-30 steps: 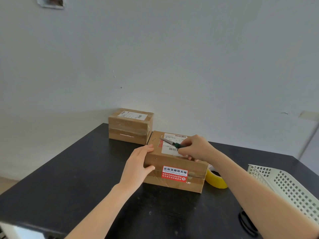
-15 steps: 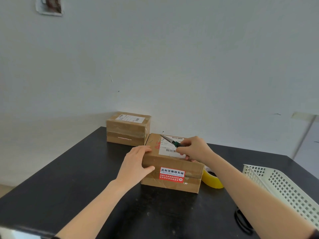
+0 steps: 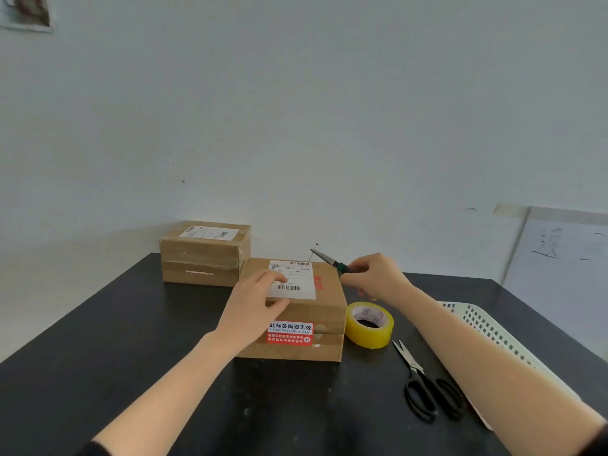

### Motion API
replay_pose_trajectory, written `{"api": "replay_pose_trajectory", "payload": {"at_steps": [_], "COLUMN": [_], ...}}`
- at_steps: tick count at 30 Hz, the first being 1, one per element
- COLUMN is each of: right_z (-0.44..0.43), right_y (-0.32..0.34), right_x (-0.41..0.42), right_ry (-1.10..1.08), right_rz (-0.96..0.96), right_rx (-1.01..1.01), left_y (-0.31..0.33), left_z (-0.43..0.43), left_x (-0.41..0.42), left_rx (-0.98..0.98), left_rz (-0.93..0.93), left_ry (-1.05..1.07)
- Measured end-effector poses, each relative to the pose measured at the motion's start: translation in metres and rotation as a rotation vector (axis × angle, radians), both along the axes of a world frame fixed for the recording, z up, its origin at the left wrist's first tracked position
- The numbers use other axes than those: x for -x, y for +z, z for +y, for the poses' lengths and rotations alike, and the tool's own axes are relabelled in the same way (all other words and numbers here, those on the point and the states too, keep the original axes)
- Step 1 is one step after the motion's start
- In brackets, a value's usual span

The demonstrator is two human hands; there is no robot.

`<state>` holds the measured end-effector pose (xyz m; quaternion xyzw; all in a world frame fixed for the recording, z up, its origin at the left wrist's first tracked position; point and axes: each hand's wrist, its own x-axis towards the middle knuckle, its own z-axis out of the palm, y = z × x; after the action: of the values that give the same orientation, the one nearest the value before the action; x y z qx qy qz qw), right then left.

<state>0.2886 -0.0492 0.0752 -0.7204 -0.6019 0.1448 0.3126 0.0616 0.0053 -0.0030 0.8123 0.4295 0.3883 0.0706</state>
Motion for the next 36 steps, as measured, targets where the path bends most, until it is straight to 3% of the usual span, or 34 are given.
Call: {"api": "replay_pose_trajectory", "payload": {"at_steps": [18, 36], "right_z": [-0.087, -0.159], "right_y": [-0.003, -0.034], "right_x": [-0.141, -0.218], "right_ry": [-0.303, -0.474], "right_rz": [-0.021, -0.178], "right_rx": [0.058, 0.253], "left_y": [0.023, -0.009], "left_z": [-0.022, -0.047], "left_x": [-0.130, -0.200], "left_rx": [-0.058, 0.003], "left_rz": [0.037, 0.069], "left_ry": [-0.318, -0.472]}}
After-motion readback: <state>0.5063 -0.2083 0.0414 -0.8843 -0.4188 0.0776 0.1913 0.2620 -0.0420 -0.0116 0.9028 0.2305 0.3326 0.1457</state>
